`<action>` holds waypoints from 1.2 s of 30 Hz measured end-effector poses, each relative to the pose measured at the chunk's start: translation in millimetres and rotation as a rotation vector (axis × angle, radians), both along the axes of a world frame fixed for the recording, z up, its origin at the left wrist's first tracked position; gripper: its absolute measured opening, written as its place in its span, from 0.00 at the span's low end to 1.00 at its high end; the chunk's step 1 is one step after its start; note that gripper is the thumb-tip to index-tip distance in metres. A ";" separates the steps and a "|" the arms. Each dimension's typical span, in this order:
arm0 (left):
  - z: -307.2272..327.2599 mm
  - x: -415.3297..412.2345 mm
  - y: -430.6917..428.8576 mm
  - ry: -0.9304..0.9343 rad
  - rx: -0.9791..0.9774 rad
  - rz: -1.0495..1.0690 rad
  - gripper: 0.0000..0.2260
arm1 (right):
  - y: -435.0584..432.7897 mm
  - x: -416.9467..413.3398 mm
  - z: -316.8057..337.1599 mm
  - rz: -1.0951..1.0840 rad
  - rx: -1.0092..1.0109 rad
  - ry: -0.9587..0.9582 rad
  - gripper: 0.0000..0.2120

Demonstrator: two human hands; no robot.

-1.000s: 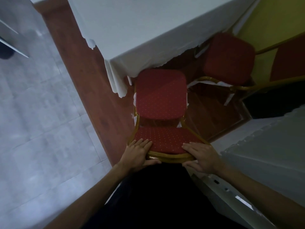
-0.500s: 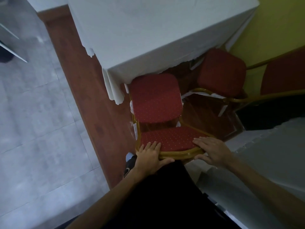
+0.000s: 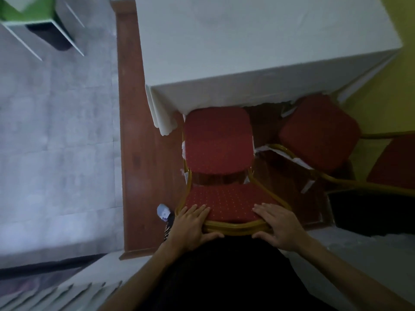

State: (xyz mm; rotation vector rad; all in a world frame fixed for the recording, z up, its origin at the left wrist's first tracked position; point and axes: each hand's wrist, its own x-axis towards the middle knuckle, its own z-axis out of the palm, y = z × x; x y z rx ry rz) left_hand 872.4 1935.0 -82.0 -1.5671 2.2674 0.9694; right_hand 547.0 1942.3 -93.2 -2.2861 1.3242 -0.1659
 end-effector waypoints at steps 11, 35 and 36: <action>4.2 -31.0 23.9 -0.012 -0.016 0.110 0.49 | 0.8 -28.3 1.5 0.063 0.033 -0.008 0.37; 2.6 -100.0 20.3 0.023 -0.018 0.211 0.47 | -16.2 -90.8 0.4 0.077 -0.031 0.083 0.42; 4.0 -100.2 20.2 0.019 -0.014 0.206 0.47 | -15.8 -90.7 0.1 0.073 -0.021 0.088 0.42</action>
